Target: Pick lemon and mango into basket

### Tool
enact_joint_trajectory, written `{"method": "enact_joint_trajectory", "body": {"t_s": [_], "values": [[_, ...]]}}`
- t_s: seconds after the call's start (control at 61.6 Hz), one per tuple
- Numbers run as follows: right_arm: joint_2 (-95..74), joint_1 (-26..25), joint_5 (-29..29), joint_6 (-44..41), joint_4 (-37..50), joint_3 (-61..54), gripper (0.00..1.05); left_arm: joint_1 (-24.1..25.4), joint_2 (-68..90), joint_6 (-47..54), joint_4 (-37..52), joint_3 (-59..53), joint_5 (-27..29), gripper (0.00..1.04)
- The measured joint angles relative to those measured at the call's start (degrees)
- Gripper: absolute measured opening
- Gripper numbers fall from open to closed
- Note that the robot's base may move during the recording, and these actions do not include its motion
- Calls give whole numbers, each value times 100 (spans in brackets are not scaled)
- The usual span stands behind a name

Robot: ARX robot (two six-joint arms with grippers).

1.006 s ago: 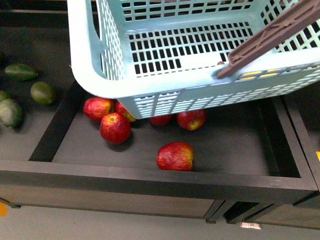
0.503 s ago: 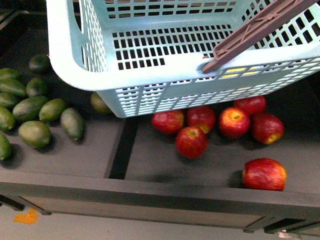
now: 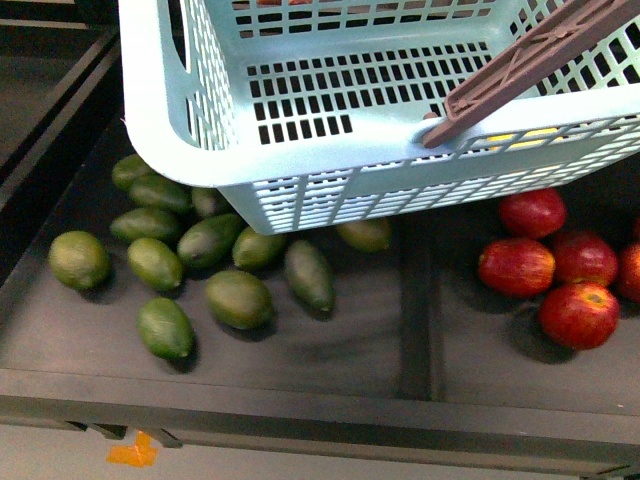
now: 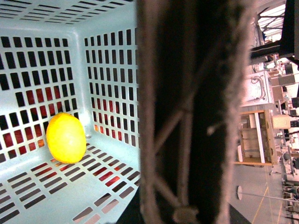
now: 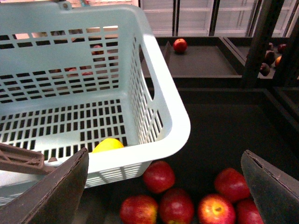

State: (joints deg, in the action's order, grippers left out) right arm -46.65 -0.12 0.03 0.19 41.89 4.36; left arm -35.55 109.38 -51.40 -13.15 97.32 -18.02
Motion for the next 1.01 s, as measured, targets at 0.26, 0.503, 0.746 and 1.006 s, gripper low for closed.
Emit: {"method": "enact_joint_trajectory", "body": {"t_s": [0.26, 0.503, 0.746, 1.006], "values": [[2, 2, -2, 0, 0, 0, 96, 9, 0, 2, 0, 0, -4, 4], [0, 2, 0, 0, 0, -4, 96, 9, 0, 9, 0, 0, 0, 4], [9, 4, -2, 0, 0, -4, 96, 9, 0, 4, 0, 0, -11, 4], [0, 7, -2, 0, 0, -7, 96, 9, 0, 28, 0, -2, 20, 4]]}}
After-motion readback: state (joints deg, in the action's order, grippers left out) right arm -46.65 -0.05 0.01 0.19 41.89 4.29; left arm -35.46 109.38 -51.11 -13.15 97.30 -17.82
